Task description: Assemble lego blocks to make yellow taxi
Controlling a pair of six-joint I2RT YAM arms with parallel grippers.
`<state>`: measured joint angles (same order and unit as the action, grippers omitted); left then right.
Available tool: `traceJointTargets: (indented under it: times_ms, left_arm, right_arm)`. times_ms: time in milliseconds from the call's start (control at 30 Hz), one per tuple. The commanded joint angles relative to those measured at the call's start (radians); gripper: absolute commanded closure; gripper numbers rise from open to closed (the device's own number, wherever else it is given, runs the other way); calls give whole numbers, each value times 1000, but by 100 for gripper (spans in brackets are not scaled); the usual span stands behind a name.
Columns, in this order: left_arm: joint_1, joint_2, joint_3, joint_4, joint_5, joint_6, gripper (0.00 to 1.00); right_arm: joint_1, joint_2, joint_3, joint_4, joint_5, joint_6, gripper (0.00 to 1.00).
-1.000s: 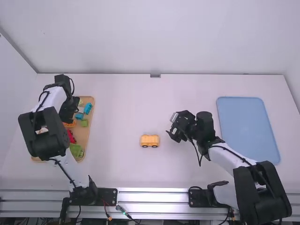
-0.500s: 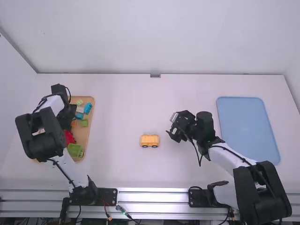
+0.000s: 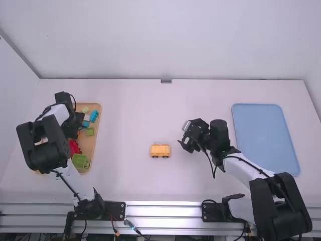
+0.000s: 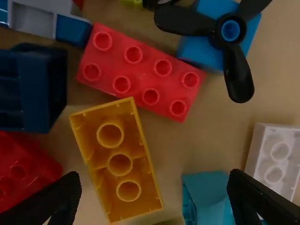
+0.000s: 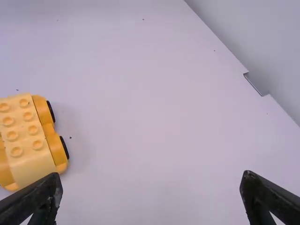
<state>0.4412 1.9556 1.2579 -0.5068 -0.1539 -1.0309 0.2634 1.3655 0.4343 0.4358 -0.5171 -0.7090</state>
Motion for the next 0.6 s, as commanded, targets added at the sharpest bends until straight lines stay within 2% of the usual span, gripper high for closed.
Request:
traceJointTargets:
  times_ms: [0, 267, 467, 567]
  left_arm:
    - [2, -10, -21, -4, -21, -7, 16]
    - [2, -10, -76, 45, -38, -35, 23]
    - [2, -10, -95, 68, -38, -38, 36]
    - [2, -10, -95, 68, -45, -39, 47]
  right_arm:
    - [-1, -13, -9, -6, -6, 6, 1]
    - [-1, -13, -10, -6, -6, 6, 1]
    - [-1, -13, -10, -7, -6, 6, 1]
    - [-1, -13, -10, -7, -6, 6, 1]
